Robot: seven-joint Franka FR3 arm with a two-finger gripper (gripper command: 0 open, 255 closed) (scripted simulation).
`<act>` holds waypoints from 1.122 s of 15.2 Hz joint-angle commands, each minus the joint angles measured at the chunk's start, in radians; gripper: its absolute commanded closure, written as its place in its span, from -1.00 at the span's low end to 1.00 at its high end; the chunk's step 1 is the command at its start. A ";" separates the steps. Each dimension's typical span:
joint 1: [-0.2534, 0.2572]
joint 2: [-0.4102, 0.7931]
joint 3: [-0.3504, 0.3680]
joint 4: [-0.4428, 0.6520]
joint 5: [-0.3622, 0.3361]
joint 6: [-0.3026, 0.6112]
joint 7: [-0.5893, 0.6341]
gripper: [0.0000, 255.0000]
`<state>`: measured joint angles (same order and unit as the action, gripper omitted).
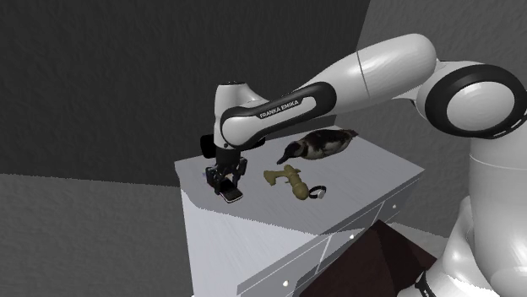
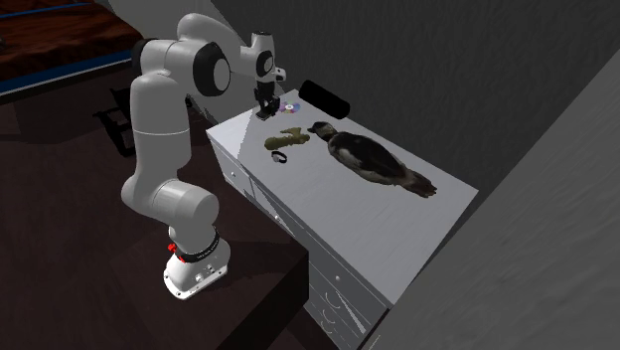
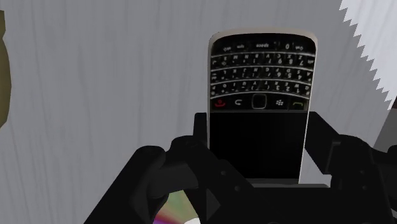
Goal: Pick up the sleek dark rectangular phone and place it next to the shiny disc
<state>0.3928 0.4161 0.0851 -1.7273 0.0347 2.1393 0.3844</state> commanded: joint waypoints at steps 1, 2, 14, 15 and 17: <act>0.000 0.000 0.000 0.000 0.000 0.000 0.000 1.00; 0.000 0.000 0.000 0.000 0.000 0.000 0.000 1.00; -0.005 -0.048 0.000 0.060 0.002 -0.108 -0.001 -1.00; -0.005 -0.048 0.000 0.060 0.002 -0.108 -0.001 -1.00; -0.005 -0.048 0.000 0.060 0.002 -0.108 -0.001 -1.00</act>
<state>0.3882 0.3682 0.0850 -1.6675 0.0369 2.0320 0.3835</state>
